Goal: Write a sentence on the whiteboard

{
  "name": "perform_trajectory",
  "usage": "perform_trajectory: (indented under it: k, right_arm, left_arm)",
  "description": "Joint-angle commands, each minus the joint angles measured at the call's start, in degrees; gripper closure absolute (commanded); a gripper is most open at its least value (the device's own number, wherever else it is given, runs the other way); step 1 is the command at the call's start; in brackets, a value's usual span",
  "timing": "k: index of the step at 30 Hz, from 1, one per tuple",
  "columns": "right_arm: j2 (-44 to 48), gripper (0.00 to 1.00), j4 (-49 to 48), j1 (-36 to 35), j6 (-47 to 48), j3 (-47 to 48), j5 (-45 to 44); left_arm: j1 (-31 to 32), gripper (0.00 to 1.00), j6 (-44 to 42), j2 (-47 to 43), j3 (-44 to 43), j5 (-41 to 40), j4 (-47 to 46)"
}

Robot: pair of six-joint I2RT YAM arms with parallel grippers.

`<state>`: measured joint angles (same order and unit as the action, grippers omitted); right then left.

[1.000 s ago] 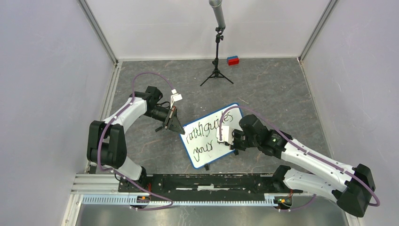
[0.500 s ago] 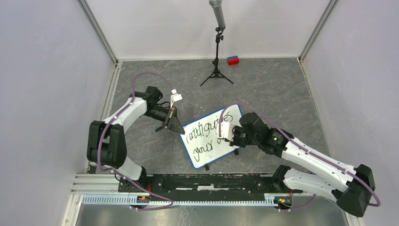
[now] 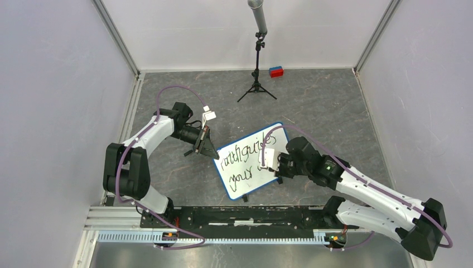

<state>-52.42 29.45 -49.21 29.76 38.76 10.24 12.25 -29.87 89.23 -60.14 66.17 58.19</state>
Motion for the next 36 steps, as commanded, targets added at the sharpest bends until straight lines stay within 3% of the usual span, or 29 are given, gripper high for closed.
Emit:
perform_trajectory:
  k: [1,12,25,36]
  right_arm:
    - [0.3,1.00,1.8,0.3,0.7,-0.4,-1.9]
    - [-1.0,1.00,-0.1,0.7,0.4,5.2,-6.7]
    - [2.7,1.00,2.0,1.2,-2.1,2.7,-4.8]
    - [-0.4,1.00,0.3,1.4,-2.7,2.8,-7.5]
  left_arm:
    - [0.5,0.98,-3.8,0.2,-0.2,-1.6,-1.2]
    - [0.5,0.98,-3.8,-0.1,-0.2,-1.7,-1.1]
    - [0.5,0.98,-3.5,-0.1,-0.3,-1.6,-1.2]
    - [0.5,0.98,-3.7,-0.4,-0.2,-1.4,-1.2]
